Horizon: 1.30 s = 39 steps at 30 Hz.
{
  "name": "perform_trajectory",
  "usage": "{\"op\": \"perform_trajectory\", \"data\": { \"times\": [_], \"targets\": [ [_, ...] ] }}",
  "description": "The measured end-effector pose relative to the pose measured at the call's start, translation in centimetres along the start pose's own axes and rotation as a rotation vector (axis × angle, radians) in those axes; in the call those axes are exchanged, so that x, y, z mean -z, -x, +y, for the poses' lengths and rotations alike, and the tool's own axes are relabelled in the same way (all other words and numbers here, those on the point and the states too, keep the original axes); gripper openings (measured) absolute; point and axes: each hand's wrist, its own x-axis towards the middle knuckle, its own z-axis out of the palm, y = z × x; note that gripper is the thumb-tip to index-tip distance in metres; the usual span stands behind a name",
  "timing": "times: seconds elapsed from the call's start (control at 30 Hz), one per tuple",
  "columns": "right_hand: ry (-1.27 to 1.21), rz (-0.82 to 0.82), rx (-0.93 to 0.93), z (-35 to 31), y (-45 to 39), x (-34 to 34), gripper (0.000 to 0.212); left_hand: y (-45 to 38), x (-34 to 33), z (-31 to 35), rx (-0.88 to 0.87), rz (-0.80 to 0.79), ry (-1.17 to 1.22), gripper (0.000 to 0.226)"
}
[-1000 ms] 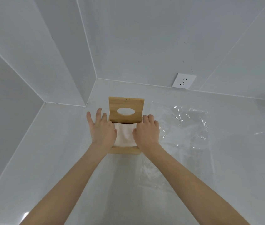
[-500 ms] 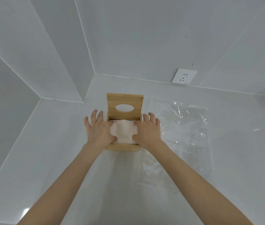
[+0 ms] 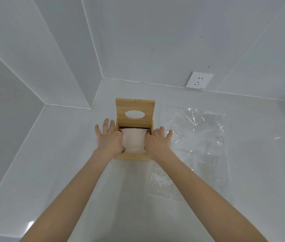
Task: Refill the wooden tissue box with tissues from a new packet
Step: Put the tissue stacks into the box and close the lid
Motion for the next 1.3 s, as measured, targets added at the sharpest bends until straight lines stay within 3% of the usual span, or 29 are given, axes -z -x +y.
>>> {"op": "perform_trajectory", "data": {
  "times": [0.33,0.63,0.7,0.8,0.9,1.0,1.17,1.3],
  "targets": [
    [-0.093,0.042,-0.001,0.0,0.2,-0.5,0.060,0.3,-0.6,0.1,0.024,0.006,0.065,0.053],
    [-0.451,0.168,0.153,1.8,2.0,0.0,0.051,1.9,0.3,-0.3,0.003,0.127,0.367,0.052],
    [-0.569,0.207,0.141,2.7,2.5,1.0,0.045,2.6,1.6,-0.6,0.013,0.230,0.529,0.044],
    [-0.750,0.392,0.127,3.9,2.6,3.2,0.027,3.2,4.3,-1.0,-0.022,0.504,0.637,0.026],
    [-0.936,0.543,0.199,4.4,2.9,5.9,0.025,3.5,7.1,-0.8,-0.083,0.731,0.729,0.022],
    [-0.826,0.636,0.306,4.0,2.9,7.7,0.034,3.3,8.8,-0.5,-0.118,0.782,0.724,0.030],
    [-0.442,0.418,0.387,3.2,2.6,7.3,0.056,2.4,8.3,0.0,-0.177,0.643,0.574,0.035],
    [-0.271,0.407,0.411,3.4,2.6,6.6,0.058,2.9,6.9,0.1,-0.208,0.567,0.580,0.045]
  ]
}}
